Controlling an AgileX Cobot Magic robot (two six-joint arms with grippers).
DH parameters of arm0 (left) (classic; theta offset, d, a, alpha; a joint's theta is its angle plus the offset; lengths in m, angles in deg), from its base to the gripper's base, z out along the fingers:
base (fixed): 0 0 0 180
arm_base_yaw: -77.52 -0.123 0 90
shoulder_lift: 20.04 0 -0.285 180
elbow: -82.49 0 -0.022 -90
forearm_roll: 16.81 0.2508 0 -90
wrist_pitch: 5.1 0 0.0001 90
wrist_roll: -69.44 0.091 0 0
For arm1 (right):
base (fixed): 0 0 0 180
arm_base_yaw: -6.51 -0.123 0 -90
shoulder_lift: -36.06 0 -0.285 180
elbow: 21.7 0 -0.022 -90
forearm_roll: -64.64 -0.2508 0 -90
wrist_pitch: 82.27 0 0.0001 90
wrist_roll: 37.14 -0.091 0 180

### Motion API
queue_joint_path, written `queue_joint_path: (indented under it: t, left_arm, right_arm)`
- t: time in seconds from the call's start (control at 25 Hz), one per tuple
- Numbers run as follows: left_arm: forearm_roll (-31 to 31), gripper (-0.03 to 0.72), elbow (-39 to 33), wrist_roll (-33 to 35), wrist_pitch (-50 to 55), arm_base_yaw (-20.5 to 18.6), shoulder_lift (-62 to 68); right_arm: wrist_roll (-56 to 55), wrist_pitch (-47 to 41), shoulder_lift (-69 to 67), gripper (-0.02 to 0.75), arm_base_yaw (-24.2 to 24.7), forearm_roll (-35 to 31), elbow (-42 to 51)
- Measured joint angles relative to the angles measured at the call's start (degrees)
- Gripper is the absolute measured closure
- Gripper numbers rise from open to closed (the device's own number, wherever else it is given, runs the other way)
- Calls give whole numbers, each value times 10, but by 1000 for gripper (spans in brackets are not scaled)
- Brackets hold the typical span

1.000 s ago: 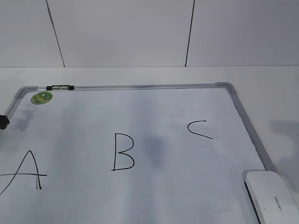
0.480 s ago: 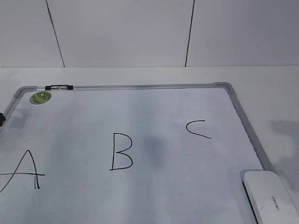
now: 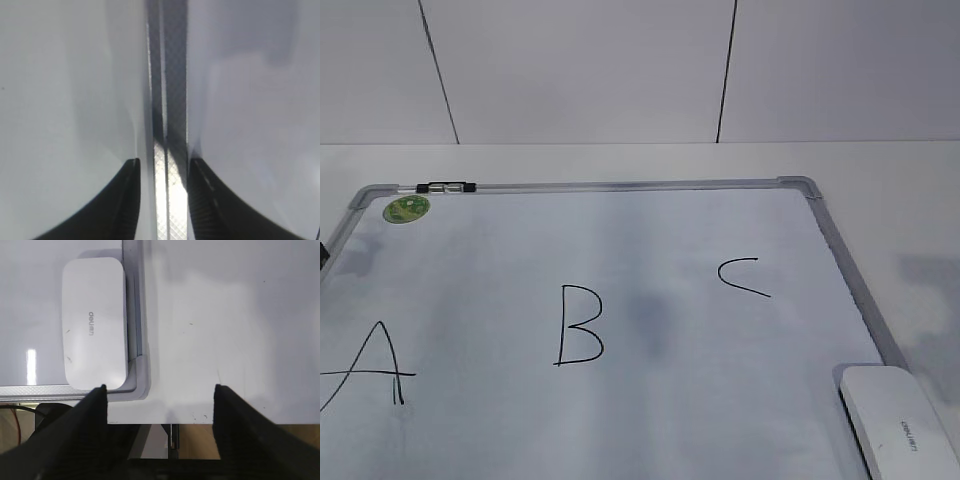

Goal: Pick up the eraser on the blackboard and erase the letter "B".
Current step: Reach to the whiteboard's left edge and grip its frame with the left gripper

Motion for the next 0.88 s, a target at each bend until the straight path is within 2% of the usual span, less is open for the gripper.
queue_joint_path:
  t: [0.36,0.88]
  left_arm:
    - [-32,445,51,25,49,0,0]
    - [-2,445,59,27,75,-12,5]
  right_arm:
    - [0,2,-17,244,0,0,0]
    - [0,4,-18,244,0,2,0]
